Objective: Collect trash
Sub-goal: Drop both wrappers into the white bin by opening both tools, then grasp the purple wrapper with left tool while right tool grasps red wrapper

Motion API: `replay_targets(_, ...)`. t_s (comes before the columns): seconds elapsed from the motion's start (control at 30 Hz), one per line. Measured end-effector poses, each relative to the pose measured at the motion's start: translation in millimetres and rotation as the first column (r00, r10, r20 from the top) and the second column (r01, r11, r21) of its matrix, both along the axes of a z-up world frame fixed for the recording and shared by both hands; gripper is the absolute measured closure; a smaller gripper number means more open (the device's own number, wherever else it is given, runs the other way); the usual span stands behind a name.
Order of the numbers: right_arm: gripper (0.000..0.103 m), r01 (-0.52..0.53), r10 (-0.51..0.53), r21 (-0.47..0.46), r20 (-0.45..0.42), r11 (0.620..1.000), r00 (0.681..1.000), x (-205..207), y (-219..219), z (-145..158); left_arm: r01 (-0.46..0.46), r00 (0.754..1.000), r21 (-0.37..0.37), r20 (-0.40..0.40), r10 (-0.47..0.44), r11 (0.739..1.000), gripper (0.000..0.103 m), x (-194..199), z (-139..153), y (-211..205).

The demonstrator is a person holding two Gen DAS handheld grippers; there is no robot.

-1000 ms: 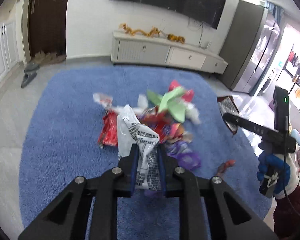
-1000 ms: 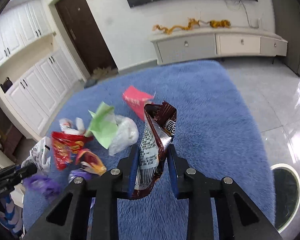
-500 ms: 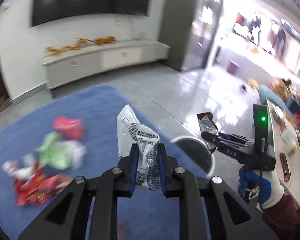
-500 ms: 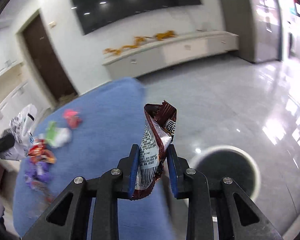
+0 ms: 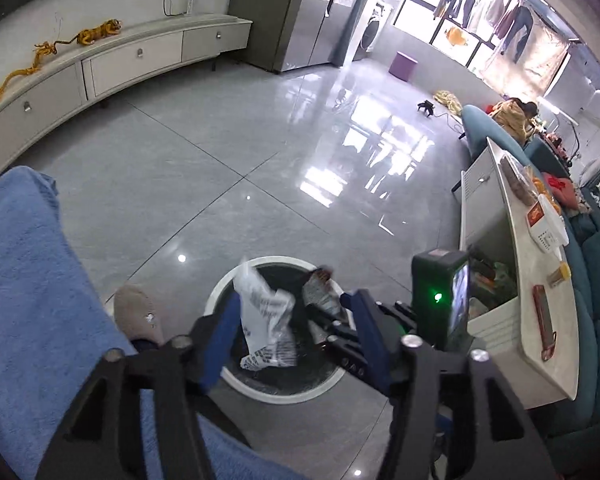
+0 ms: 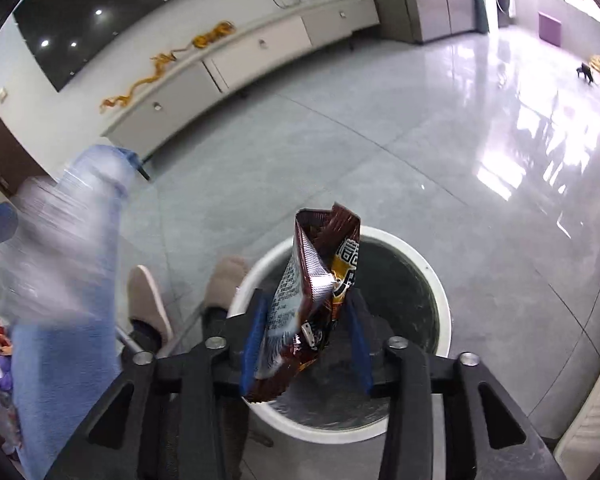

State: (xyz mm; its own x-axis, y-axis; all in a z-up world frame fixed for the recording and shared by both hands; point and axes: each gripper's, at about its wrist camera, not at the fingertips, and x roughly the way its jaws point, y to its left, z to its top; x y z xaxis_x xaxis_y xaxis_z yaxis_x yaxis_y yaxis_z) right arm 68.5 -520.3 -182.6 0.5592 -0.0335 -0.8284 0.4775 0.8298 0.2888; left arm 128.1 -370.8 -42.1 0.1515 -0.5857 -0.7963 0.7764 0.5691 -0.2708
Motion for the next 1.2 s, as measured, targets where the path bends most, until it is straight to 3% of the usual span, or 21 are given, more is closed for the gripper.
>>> replay_targets(0.17, 0.048, 0.031, -0.032, -0.038, -0.036, 0.999, 0.999, -8, -8, -10, -0.035, 0.999, -0.013, -0.019, 0.035, 0.999, 0.044, 3, -3, 6)
replay_targets(0.3, 0.048, 0.035, -0.037, -0.071, -0.031, 0.997, 0.999, -18, -1, 3, -0.084, 0.995, -0.044, 0.056, 0.087, 0.995, 0.044, -6, 13, 36)
replay_targets(0.6, 0.048, -0.036, 0.049, -0.158, 0.078, 0.987, 0.996, -36, 41, 75, -0.191, 0.965, -0.065, 0.171, 0.200, 0.979, 0.045, -39, 42, 153)
replay_targets(0.7, 0.048, -0.078, 0.099, -0.172, 0.117, 0.982, 0.988, -37, 63, 98, -0.249, 0.940, -0.079, 0.219, 0.260, 0.965, 0.045, -44, 52, 206)
replay_targets(0.8, 0.048, -0.145, 0.174, -0.187, 0.150, 0.972, 0.973, -35, 93, 121, -0.312, 0.913, -0.094, 0.245, 0.326, 0.945, 0.045, -48, 58, 260)
replay_targets(0.97, 0.048, -0.286, 0.319, -0.194, 0.172, 0.938, 0.932, -33, 148, 141, -0.458, 0.847, -0.082, 0.261, 0.463, 0.885, 0.044, -50, 48, 344)
replay_targets(1.07, 0.048, -0.389, 0.422, -0.201, 0.160, 0.899, 0.892, -25, 183, 144, -0.548, 0.810, -0.034, 0.229, 0.540, 0.836, 0.044, -51, 20, 389)
replay_targets(1.2, 0.048, -0.539, 0.559, -0.154, 0.155, 0.828, 0.814, -13, 234, 137, -0.627, 0.769, -0.006, 0.155, 0.620, 0.779, 0.044, -52, -6, 427)
